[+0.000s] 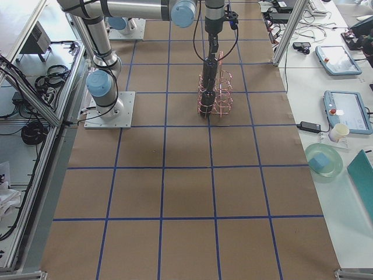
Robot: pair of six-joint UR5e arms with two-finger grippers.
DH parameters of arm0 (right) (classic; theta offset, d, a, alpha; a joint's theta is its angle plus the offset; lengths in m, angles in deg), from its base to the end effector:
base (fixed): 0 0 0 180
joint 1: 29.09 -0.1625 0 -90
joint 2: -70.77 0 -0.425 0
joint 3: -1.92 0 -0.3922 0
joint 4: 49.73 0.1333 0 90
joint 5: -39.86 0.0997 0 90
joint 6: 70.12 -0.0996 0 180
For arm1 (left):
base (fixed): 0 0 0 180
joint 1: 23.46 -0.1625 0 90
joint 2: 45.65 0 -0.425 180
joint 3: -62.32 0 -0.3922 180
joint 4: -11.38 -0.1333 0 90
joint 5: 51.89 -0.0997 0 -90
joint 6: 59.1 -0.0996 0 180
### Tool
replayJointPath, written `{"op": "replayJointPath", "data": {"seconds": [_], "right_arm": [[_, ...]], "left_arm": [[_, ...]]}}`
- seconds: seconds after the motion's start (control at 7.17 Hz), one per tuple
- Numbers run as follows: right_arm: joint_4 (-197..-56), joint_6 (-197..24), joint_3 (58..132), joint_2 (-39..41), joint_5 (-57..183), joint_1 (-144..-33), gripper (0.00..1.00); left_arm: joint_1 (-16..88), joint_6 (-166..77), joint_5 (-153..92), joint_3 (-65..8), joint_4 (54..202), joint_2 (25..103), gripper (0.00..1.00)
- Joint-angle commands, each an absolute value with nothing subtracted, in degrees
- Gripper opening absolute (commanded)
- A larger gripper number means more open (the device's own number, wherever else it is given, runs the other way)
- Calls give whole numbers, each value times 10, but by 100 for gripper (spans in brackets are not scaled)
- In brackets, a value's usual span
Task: Place wine into wine basket
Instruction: 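Carry the bottle with the right gripper over the wire rack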
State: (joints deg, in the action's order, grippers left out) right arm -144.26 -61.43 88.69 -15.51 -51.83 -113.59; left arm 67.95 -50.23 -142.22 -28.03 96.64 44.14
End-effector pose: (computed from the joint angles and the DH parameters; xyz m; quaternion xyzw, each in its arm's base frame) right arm 0.0793 -0.5363 0.4910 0.0273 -0.9989 0.0332 0.0190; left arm -0.1449 -0.4946 0.4953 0.0651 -0.9971 0.0402 0.0007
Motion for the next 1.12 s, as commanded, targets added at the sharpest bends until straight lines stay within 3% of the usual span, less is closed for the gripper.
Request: {"op": "replayJointPath", "data": {"seconds": [0.0,0.98], "right_arm": [[-1445,-613,888,-153,-519,-1135,0],[-1458,-597,916,-135,-519,-1135,0]], "left_arm": [[679,-504,-1423,-280,969,441,100],[679,-505,-1429,-280,968,441,100]]}}
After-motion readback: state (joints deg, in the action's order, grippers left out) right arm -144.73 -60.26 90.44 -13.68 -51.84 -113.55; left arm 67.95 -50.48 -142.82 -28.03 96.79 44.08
